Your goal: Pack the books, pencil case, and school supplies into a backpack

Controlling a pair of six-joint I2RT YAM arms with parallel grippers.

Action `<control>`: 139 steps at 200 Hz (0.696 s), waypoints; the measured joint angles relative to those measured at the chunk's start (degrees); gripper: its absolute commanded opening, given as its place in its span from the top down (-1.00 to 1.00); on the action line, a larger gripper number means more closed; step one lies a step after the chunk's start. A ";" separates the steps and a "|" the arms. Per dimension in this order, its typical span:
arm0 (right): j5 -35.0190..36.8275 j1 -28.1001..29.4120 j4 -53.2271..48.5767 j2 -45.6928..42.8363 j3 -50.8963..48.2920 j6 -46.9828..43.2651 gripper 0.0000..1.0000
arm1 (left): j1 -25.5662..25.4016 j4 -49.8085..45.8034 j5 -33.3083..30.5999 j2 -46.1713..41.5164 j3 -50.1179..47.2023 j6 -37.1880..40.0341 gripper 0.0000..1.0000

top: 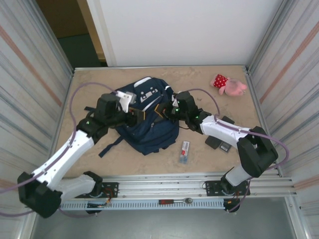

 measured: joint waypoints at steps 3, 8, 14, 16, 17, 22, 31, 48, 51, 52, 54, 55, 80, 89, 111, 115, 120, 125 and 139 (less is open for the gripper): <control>0.37 0.24 0.20 0.04 0.00 0.02 1.00 | -0.52 -0.31 -0.44 -0.66 -0.72 -1.27 0.19; 0.74 0.55 0.55 0.13 0.00 0.17 1.00 | -1.55 -0.83 -1.38 -1.62 -1.99 -3.39 0.18; 1.05 0.83 0.92 0.28 0.00 0.22 1.00 | -3.06 -1.49 -2.36 -2.49 -3.65 -6.12 0.18; 1.18 0.87 1.05 0.33 0.00 0.22 1.00 | -3.37 -1.55 -2.58 -2.62 -4.00 -6.75 0.17; 1.20 0.90 1.05 0.35 0.00 0.22 1.00 | -3.74 -1.70 -2.78 -2.73 -4.37 -7.39 0.17; 1.55 1.09 1.31 0.44 0.00 0.24 1.00 | -4.83 -2.03 -3.39 -2.97 -5.51 -9.20 0.17; 1.88 1.29 1.55 0.59 0.00 0.24 1.00 | -6.75 -2.75 -4.46 -2.78 -7.19 -12.26 0.16; 2.10 1.55 1.88 0.68 0.00 0.24 1.00 | -9.09 -3.13 -5.90 -1.46 -9.11 -16.50 0.15; 2.10 1.60 1.88 0.68 0.00 0.22 1.00 | -9.29 -3.10 -6.05 -1.09 -9.29 -17.07 0.15; 2.10 1.62 1.88 0.68 0.00 0.22 1.00 | -9.33 -3.13 -6.14 -0.92 -9.33 -17.35 0.14; 2.10 1.62 1.88 0.68 0.00 0.22 1.00 | -9.38 -3.15 -6.19 -0.74 -9.35 -17.59 0.14; 2.12 1.62 1.88 0.68 0.00 0.22 1.00 | -9.44 -3.13 -6.23 -0.59 -9.40 -17.84 0.14; 2.23 1.99 1.84 0.85 0.15 0.17 1.00 | -9.60 -1.57 -7.50 2.69 -9.46 -20.33 0.14; 2.25 2.10 1.70 1.14 0.59 0.15 1.00 | -9.60 -0.46 -7.98 3.76 -9.46 -20.61 0.14; 2.23 2.54 1.68 2.21 1.84 0.09 1.00 | -9.60 2.05 -9.14 6.58 -9.40 -20.63 0.18; 2.27 2.62 1.70 2.40 2.01 -0.04 1.00 | -9.60 2.32 -9.18 7.08 -9.33 -20.57 0.20; 2.27 2.71 1.70 2.67 2.25 -0.07 1.00 | -9.60 2.58 -9.25 7.85 -9.11 -20.46 0.22; 2.29 2.73 1.73 2.95 2.43 -0.07 1.00 | -9.60 2.78 -9.31 8.61 -8.85 -20.41 0.25; 2.29 2.73 1.75 3.52 2.75 -0.07 1.00 | -9.60 3.15 -9.31 10.71 -7.80 -20.06 0.34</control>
